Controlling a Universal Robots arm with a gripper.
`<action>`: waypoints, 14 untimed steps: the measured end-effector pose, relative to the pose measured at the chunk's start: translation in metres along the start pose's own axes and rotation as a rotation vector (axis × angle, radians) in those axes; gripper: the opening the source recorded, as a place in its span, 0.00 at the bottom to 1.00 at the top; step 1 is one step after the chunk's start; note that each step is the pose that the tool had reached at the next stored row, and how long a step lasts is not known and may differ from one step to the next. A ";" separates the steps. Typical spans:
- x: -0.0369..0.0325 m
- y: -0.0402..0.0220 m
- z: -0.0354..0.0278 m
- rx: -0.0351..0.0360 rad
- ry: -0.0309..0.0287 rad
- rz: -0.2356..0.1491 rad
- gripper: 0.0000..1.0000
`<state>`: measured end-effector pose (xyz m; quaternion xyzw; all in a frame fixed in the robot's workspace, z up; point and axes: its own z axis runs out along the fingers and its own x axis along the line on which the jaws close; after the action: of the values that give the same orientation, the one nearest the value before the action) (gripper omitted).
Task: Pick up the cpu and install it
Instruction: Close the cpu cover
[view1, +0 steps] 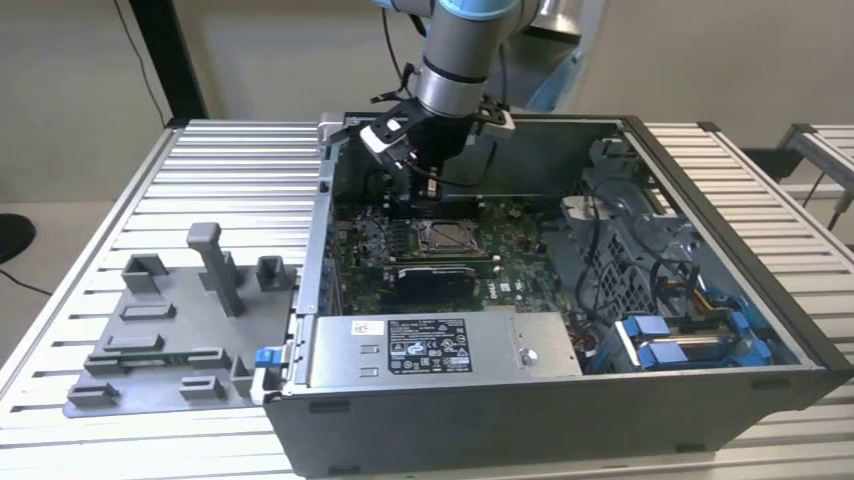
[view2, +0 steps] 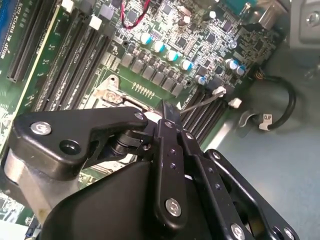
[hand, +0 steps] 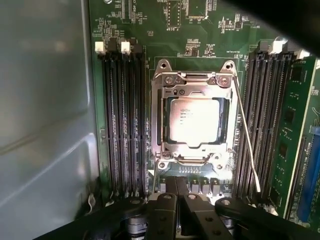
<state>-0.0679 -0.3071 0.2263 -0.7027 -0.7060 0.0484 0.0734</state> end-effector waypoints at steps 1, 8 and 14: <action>0.0000 -0.0016 0.0003 -0.0030 -0.0001 0.000 0.00; -0.0011 -0.0170 0.0034 -0.0141 -0.0001 0.000 0.00; -0.0058 -0.0328 0.0062 -0.0229 0.0033 -0.001 0.00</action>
<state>-0.1012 -0.3129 0.2256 -0.7031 -0.7069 0.0391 0.0666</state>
